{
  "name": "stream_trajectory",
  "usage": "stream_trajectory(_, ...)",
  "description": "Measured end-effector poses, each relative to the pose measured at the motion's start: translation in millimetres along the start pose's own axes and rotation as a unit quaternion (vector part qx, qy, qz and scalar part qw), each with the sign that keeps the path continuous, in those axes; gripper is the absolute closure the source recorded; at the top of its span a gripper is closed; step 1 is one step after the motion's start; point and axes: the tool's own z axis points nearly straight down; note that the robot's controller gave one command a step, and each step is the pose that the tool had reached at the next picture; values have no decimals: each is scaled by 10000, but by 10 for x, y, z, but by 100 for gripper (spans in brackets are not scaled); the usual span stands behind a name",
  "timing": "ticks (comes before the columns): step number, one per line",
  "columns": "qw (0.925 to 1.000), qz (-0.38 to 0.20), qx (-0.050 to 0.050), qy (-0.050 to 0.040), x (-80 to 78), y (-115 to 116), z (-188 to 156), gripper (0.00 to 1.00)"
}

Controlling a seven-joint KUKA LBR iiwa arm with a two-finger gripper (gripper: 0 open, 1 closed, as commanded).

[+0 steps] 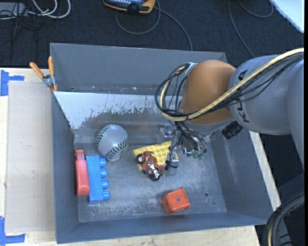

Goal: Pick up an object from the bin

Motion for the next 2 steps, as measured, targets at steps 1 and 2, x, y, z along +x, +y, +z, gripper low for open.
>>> stream_trajectory(1, 10000, 11, -2, -35, -13, -4, -48, 100)
stream_trajectory(2, 10000, 15, -1, -35, -13, -4, -48, 0)
